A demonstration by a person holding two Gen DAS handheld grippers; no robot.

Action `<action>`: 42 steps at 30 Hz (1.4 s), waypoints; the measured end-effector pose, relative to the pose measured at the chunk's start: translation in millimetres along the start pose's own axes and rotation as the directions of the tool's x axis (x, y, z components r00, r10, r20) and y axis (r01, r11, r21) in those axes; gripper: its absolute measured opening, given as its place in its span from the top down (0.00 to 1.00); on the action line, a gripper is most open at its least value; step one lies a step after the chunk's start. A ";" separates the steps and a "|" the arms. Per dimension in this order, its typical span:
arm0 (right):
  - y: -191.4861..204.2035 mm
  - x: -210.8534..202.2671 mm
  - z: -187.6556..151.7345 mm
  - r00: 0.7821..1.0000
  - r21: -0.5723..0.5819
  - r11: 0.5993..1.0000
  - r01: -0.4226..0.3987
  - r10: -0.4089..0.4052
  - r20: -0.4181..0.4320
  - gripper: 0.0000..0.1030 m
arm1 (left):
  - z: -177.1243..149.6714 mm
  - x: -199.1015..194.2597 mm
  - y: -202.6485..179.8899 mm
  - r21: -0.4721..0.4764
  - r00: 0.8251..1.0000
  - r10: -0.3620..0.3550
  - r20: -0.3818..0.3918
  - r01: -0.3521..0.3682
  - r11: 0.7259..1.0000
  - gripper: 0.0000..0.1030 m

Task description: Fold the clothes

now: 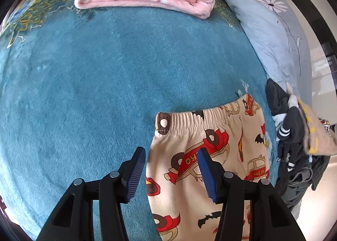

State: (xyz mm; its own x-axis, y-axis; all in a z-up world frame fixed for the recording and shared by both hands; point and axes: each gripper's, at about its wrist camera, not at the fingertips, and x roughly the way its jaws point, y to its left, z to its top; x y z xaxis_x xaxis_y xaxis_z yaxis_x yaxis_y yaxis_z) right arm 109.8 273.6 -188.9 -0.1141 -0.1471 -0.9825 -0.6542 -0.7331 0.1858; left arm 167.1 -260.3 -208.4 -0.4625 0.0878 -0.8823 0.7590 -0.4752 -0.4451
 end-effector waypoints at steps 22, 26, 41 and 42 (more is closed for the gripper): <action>-55.1 30.4 -81.9 0.983 0.250 0.966 -0.066 0.107 -0.152 0.58 | 2.6 3.7 14.4 -0.053 0.999 -0.024 -0.044 0.021 0.998 0.47; -54.6 31.6 -86.3 0.981 0.280 0.956 -0.089 0.133 -0.141 0.47 | 1.5 3.7 12.8 -0.040 0.999 -0.012 -0.049 0.010 0.999 0.47; -29.0 17.0 -57.7 0.980 0.321 0.929 -0.185 0.199 -0.013 0.91 | 0.9 6.8 11.1 -0.042 0.999 -0.015 -0.045 0.013 0.999 0.57; -25.9 14.8 -52.9 0.979 0.319 0.928 -0.191 0.202 0.001 0.91 | 0.9 7.5 11.4 -0.042 0.999 -0.015 -0.049 0.013 0.999 0.68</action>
State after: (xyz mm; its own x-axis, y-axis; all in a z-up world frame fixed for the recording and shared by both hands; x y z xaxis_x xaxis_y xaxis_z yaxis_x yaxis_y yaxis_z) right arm 164.7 255.3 -207.6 -0.2446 -0.2911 -0.9249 -0.8239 -0.4405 0.3566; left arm 171.9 -265.8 -220.0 -0.4510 0.1376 -0.8819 0.7715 -0.4366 -0.4627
